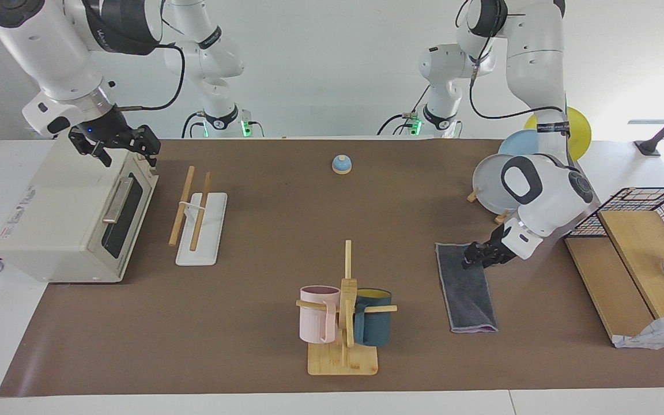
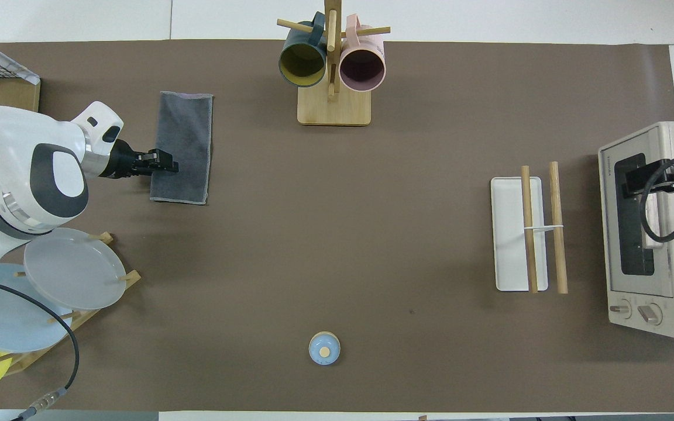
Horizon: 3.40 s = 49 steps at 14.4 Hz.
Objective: Fold towel and hang on rack
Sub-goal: 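Grasp the folded towel's edge with the left gripper, then lift the folded towel with the left gripper while the right gripper approaches, then grasp the towel with the right gripper from the left gripper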
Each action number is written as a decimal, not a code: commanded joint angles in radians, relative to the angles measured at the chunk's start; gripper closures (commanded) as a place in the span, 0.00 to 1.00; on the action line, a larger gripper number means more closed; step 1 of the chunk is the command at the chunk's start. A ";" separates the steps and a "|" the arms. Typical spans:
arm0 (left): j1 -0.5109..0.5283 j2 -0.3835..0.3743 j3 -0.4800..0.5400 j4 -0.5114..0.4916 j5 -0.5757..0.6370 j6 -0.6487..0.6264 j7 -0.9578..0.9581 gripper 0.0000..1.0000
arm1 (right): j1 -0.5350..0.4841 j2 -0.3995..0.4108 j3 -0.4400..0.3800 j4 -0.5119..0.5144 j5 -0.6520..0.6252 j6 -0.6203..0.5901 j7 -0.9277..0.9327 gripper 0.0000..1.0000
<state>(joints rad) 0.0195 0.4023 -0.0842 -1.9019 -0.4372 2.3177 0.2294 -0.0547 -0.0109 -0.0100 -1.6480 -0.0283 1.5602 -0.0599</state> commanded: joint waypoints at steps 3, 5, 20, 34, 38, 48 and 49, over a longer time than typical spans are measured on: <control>-0.006 0.030 -0.002 0.021 -0.026 0.019 0.016 1.00 | -0.010 -0.018 0.004 -0.016 0.002 -0.006 -0.021 0.00; -0.003 0.030 -0.002 0.023 -0.026 0.016 0.016 1.00 | -0.008 -0.018 0.004 -0.016 0.002 -0.006 -0.021 0.00; -0.107 -0.062 -0.002 0.360 0.049 -0.366 -1.010 1.00 | 0.010 -0.030 0.008 -0.049 0.192 0.009 0.092 0.00; -0.285 -0.263 -0.042 0.284 -0.015 -0.219 -2.277 1.00 | 0.351 -0.060 0.010 -0.226 0.856 0.544 1.234 0.00; -0.368 -0.290 -0.040 0.270 -0.026 -0.210 -2.461 1.00 | 0.450 -0.017 0.010 -0.228 0.956 0.762 1.324 0.00; -0.421 -0.326 -0.040 0.244 -0.023 -0.196 -2.566 1.00 | 0.513 0.106 0.012 -0.170 0.975 0.948 1.315 0.00; -0.428 -0.330 -0.040 0.238 -0.023 -0.195 -2.563 1.00 | 0.522 0.118 0.012 -0.159 0.975 0.966 1.315 0.00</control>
<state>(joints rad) -0.3798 0.1067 -0.1367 -1.6196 -0.4453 2.0981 -2.3283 0.4484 0.0759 0.0038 -1.8479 0.9221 2.4961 1.2587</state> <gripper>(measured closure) 0.921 0.000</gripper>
